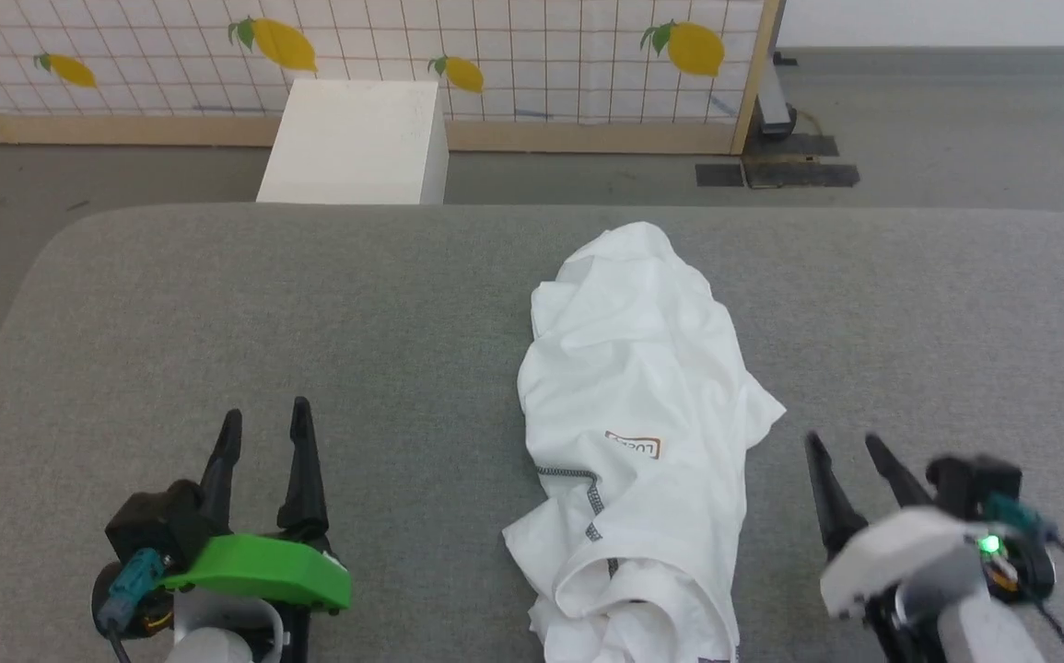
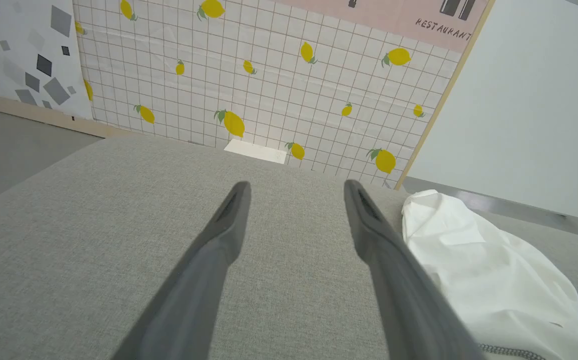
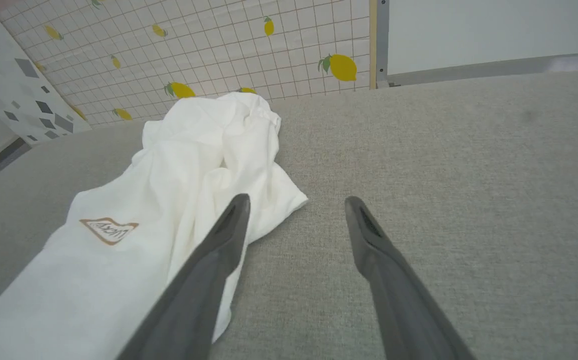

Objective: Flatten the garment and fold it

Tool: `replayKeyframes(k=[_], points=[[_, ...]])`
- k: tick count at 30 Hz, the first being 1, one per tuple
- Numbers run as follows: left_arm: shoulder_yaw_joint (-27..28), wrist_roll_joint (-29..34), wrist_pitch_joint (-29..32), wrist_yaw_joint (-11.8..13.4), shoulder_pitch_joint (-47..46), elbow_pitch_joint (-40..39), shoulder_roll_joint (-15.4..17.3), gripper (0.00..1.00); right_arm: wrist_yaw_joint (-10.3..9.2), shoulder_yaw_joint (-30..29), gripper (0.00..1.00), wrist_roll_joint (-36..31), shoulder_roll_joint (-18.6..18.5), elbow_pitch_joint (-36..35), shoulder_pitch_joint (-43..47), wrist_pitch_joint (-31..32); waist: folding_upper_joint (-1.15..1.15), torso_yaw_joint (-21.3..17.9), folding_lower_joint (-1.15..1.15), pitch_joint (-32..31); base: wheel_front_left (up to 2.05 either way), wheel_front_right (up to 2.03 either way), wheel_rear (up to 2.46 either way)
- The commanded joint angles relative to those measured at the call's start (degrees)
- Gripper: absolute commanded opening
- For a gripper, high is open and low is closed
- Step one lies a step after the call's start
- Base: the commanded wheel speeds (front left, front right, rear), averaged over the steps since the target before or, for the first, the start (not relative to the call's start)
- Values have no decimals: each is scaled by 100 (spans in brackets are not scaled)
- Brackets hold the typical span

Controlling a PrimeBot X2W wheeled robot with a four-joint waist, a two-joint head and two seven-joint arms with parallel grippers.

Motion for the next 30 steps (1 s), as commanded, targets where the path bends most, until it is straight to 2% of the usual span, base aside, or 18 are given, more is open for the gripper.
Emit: replayKeyframes(k=[1,6,10,14,19,24,25,26,27,30], points=[[65,74,-49,-71,98,-51,-110,100,-9,6,100,-71,-4,34,-388,253,0,67,0,137,0,0,0],[185,275,-51,-223,125,-139,-371,100,-9,32,100,-484,-4,241,-1492,1257,0,214,0,406,0,0,0],[204,430,-51,-384,0,-156,-575,100,-9,311,100,-1012,-23,947,-2705,2780,0,509,0,766,0,0,0],[160,448,-52,-560,-158,-36,-697,100,-9,492,100,-1373,-175,1610,-3335,3706,0,794,0,987,0,0,0],[106,482,-52,-667,-289,65,-786,100,-9,570,100,-1811,-405,2228,-3619,4315,0,1029,0,1182,0,0,0],[134,464,-52,-716,-354,125,-824,100,-9,586,100,-1701,-368,2569,-3614,4427,0,1055,0,1297,0,0,0],[142,460,-52,-721,-359,137,-827,100,-9,586,75,-1651,-363,2610,-3611,4437,0,1036,0,1299,0,0,0],[153,466,-52,-725,-372,150,-830,100,-9,634,13,-1579,-356,2616,-3619,4372,0,1004,0,1290,0,0,0],[166,470,-52,-725,-380,159,-832,100,-9,675,0,-1511,-361,2593,-3635,4267,0,970,0,1271,0,0,0],[201,482,-52,-743,-381,191,-837,100,-9,671,0,-1211,-467,2431,-3693,3801,0,814,0,1134,0,0,0]])
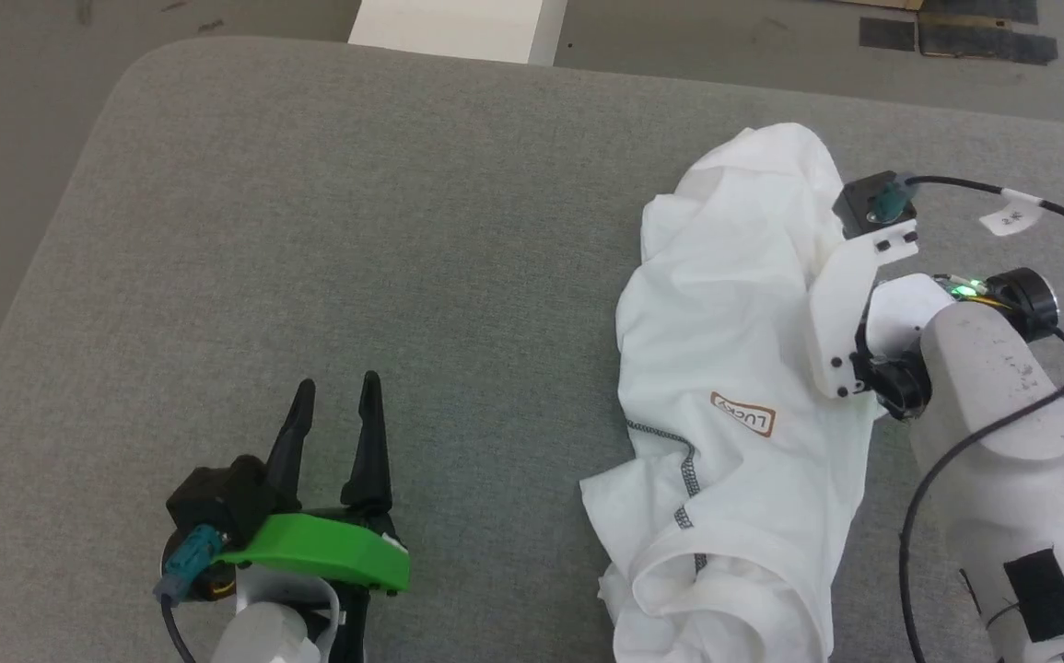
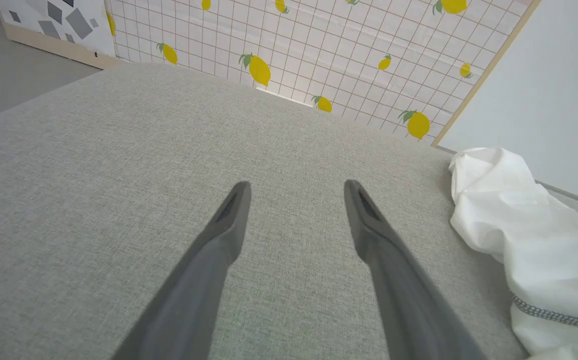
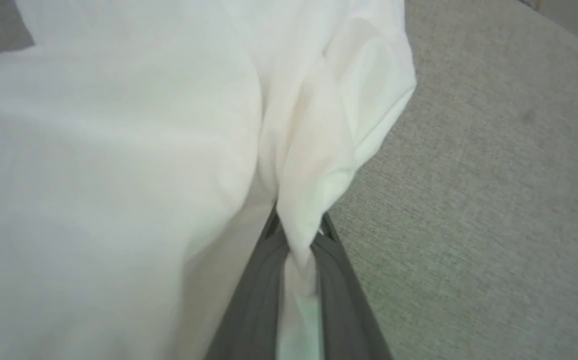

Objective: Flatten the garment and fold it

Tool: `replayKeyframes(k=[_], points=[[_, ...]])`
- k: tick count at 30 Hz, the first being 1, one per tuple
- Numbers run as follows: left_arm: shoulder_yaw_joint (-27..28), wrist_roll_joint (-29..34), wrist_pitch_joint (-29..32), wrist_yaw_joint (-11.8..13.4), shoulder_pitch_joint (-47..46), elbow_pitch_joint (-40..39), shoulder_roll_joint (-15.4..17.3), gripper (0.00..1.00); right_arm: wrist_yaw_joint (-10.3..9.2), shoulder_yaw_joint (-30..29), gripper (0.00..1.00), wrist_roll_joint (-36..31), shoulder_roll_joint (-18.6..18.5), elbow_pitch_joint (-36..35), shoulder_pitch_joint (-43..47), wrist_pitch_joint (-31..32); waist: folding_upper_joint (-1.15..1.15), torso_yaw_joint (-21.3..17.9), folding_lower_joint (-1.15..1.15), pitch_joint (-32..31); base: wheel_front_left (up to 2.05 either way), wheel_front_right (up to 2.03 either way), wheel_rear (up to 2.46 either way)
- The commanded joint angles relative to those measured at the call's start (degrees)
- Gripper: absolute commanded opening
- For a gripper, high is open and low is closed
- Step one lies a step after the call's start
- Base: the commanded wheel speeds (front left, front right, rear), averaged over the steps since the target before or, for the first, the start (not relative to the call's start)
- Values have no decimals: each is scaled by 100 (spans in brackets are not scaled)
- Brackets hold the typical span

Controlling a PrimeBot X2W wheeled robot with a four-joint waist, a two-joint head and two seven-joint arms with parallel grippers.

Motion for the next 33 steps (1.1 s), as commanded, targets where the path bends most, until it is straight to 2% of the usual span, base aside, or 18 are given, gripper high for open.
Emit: replayKeyframes(k=[1,7,12,16,19,22,25,26,27,33], points=[[19,59,-44,-42,-115,9,-26,100,-11,-49,0,125,-96,-28,69,-161,0,-173,0,-180,0,0,0],[122,49,-44,-76,15,67,-29,100,-11,-769,0,711,-520,-839,438,-931,0,-568,0,-626,0,0,0],[195,49,-44,-80,190,102,-30,100,-11,-1699,0,827,-709,-1859,1521,-964,0,-902,0,-914,0,0,0],[222,22,-44,-66,320,113,-30,100,-11,-2480,0,748,-446,-2797,2750,-595,0,-1126,0,-1075,0,0,0],[222,-18,-45,-75,380,153,-31,100,-11,-2825,0,783,-21,-3419,3640,-217,0,-1259,0,-1150,0,0,0],[203,-59,-45,-78,411,202,-31,100,-11,-2778,0,973,274,-3809,4297,137,0,-1363,0,-1177,0,0,0],[186,-97,-45,-62,426,247,-31,100,-11,-2678,0,1222,385,-4009,4593,73,0,-1458,0,-1204,0,0,0],[181,-105,-44,-59,426,258,-31,100,-11,-2671,8,1242,397,-4051,4613,-26,0,-1476,0,-1209,0,0,0],[176,-122,-40,-60,425,279,-31,100,-11,-2697,100,1268,405,-4096,4605,-182,0,-1495,0,-1216,0,0,0],[119,-335,197,-97,258,296,-31,100,-11,-3153,100,1428,413,-4227,4377,-1318,0,-1570,0,-1252,0,0,0]])
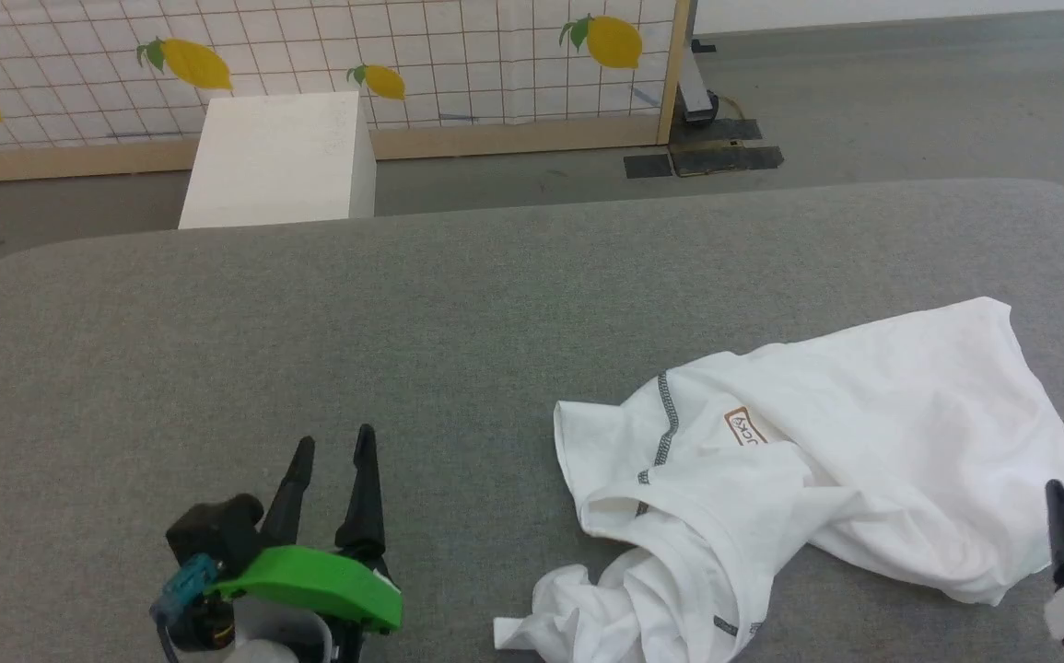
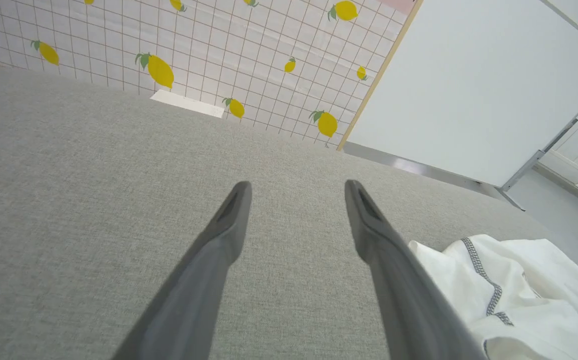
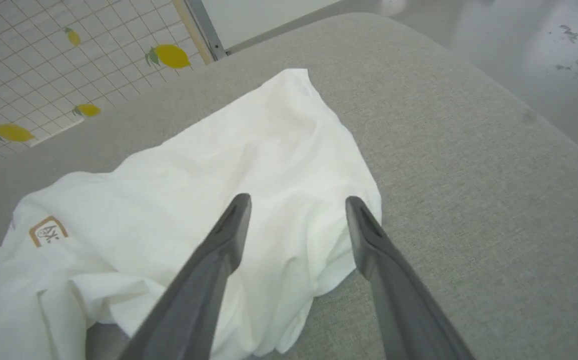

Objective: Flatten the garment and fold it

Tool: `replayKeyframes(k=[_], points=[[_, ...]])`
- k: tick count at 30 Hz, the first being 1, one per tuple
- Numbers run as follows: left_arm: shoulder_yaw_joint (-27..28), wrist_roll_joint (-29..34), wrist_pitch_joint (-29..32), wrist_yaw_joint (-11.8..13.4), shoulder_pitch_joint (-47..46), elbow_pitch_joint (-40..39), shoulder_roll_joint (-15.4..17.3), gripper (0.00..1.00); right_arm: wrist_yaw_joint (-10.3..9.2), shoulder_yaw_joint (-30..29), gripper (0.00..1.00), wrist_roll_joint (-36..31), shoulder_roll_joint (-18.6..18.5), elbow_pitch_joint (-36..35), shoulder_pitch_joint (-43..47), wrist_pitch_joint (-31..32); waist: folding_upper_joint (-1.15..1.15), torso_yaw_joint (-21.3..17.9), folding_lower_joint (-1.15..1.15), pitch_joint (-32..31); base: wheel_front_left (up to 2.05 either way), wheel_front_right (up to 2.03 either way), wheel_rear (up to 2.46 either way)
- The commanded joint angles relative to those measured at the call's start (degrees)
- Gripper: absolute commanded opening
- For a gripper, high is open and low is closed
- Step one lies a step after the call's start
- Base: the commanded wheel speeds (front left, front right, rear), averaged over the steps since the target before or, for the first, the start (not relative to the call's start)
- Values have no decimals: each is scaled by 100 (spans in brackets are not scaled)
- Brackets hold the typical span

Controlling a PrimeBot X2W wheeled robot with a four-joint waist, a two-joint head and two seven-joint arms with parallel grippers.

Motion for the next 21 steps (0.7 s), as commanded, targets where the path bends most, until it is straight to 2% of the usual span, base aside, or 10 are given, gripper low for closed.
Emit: replayKeyframes(k=[1,3,7,13,16,19,21], points=[[-41,-92,129,-49,-153,-18,-13,100,-8,-84,100,27,-1,-36,-119,-175,0,-43,0,3,0,0,0],[-108,-195,466,-94,-448,-20,-3,100,-8,-167,100,1,-1,-31,-171,-365,0,-91,0,59,0,0,0],[-355,-270,1509,-75,-1311,53,25,100,-8,-143,100,19,0,42,-206,-487,0,-218,0,202,0,0,0],[-1157,-128,3830,22,-2694,778,45,100,-8,55,100,142,0,326,-291,-550,0,-468,0,523,0,0,0],[-1572,101,4687,14,-3047,1200,99,100,-8,160,100,183,0,429,-350,-614,0,-602,0,676,0,0,0],[-1827,253,5171,3,-3216,1563,138,100,-8,213,100,205,0,531,-419,-703,0,-716,0,807,0,0,0],[-1913,337,5252,21,-3256,1750,169,100,-8,239,100,213,0,593,-463,-764,0,-778,0,863,0,0,0]])
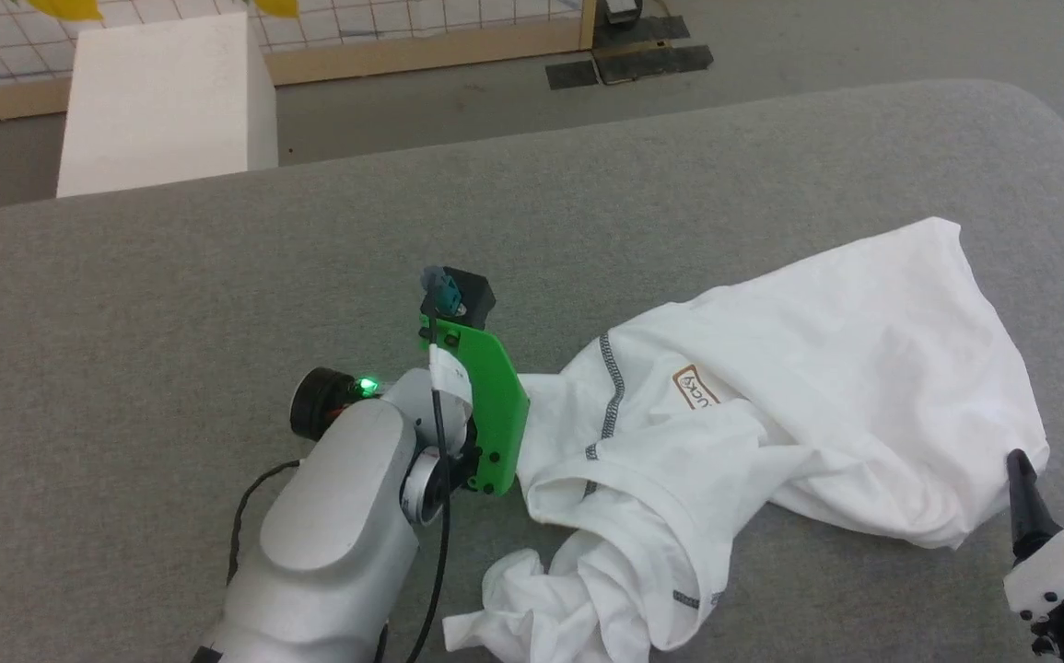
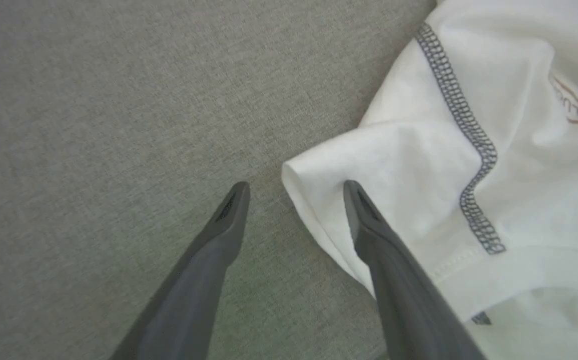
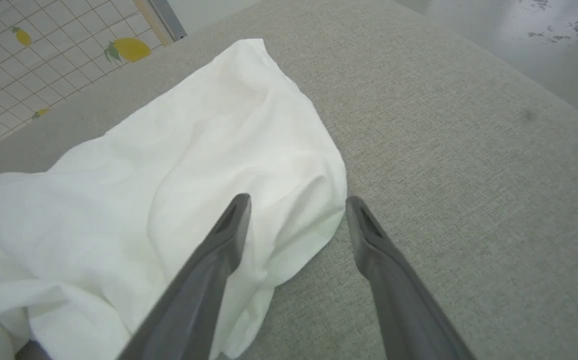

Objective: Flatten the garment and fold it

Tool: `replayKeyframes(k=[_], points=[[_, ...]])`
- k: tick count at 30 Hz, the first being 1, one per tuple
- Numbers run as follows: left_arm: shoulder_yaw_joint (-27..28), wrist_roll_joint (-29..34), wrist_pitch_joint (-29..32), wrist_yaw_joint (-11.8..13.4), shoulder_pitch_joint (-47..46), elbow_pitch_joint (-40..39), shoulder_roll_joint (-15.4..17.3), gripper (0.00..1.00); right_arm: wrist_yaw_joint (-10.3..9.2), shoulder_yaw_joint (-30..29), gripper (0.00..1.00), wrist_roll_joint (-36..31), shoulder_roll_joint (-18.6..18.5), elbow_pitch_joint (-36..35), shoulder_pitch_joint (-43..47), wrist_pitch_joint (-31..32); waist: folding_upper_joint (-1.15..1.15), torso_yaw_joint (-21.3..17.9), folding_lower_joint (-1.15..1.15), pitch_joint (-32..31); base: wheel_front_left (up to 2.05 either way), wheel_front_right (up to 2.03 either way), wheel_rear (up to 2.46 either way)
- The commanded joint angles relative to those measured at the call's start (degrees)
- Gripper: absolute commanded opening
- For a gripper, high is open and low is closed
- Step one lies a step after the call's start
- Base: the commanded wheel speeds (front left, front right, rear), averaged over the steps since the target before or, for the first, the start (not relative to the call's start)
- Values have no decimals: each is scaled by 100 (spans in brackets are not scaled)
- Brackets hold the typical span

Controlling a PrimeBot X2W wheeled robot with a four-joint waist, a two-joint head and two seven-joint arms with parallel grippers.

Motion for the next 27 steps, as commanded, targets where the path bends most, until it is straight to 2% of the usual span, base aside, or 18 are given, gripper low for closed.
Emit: replayKeyframes(k=[1,3,4,5,10,15,20,27], points=[[-25,47,22,7,-93,105,52,100,-9,27,100,33,2,46,-106,-64,0,-189,0,179,0,0,0],[-49,-16,36,-36,-52,255,38,100,-9,43,100,22,2,98,-135,-110,0,-226,0,196,0,0,0],[-51,-67,18,-66,-26,312,27,47,-9,45,100,19,2,119,-141,-131,0,-234,0,195,0,0,0],[-25,-134,-64,-89,-8,336,13,0,-9,42,100,14,2,136,-143,-147,0,-232,0,190,0,0,0],[187,-296,-672,-49,-114,343,-25,0,-9,30,100,-51,3,187,-119,-191,0,-105,0,100,0,0,0],[736,-501,-1494,198,-429,239,10,0,-9,79,100,-125,3,171,-120,-191,0,119,0,-52,0,0,0],[1510,-804,-2176,507,-525,108,278,0,-9,189,100,-191,3,140,-116,-146,0,365,0,-255,0,0,0],[2422,-1194,-2585,895,68,-351,727,0,-9,281,100,-213,3,85,-30,-105,0,768,0,-412,0,0,0]])
